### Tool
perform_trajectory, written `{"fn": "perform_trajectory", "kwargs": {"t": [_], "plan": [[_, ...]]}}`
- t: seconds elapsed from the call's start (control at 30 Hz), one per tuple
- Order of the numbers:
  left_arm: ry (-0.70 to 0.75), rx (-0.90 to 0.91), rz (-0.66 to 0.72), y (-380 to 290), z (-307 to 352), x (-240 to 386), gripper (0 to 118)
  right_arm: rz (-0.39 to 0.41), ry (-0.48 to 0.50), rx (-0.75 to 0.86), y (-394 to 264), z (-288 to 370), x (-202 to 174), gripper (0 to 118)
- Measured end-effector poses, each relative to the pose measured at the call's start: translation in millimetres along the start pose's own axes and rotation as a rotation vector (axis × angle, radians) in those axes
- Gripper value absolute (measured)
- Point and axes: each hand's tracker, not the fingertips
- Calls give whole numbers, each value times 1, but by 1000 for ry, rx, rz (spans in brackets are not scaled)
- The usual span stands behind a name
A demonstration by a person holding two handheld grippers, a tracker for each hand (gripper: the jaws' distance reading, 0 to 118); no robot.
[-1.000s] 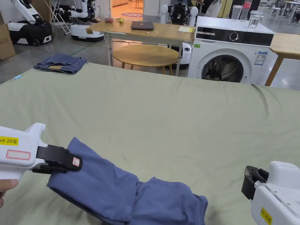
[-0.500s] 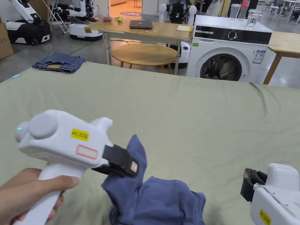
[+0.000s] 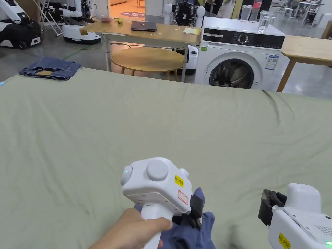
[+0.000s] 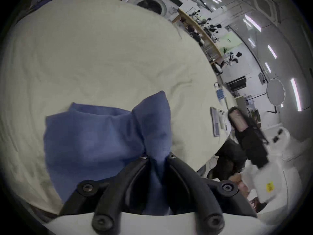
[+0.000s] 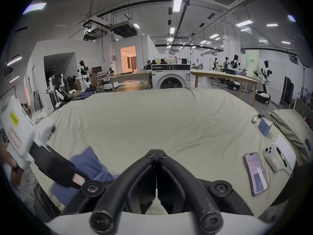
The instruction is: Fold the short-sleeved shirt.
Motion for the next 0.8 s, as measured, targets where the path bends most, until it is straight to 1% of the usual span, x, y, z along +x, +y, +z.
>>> {"fn": "perform_trajectory", "kwargs": {"t": [0.1,0.17,0.23,0.3,0.37,0.4,0.47,0.53,0.6,0.67,0.7,0.73,0.77,0.8], "plan": [[15,-13,0,-3,-16,-2,7,-4,-10,-1,-1,1,5,0],[12,-10,7,-4,-20,-5,12,-5,-13,-4,-1,1,6,0],[-34,1,29,-5,-16,-7,23,-6,-15,-4,-1,2,7,0],[-77,12,14,-7,-7,-5,37,-7,-16,-5,-1,3,9,0],[-101,39,-34,-8,10,-2,40,-11,-16,-5,-2,4,10,0],[-109,45,-44,-8,18,-1,40,-13,-16,-6,-1,4,10,0],[-180,76,-53,-5,34,-3,40,-17,-16,-6,-1,3,12,0],[-220,117,-51,-4,45,-8,40,-23,-14,-3,-1,3,12,0],[-208,150,-55,-5,45,-15,40,-30,-12,1,0,3,13,0],[-196,138,-40,-2,32,-24,39,-38,-8,5,0,3,12,0],[-212,107,-11,-3,21,-29,29,-41,-6,7,0,3,12,0],[-248,76,17,-5,10,-34,16,-42,-5,7,-1,2,12,0],[-283,45,45,-6,-4,-36,8,-43,-3,6,-1,2,11,0],[-301,15,67,-9,-17,-39,6,-45,0,5,-1,2,11,0]]}}
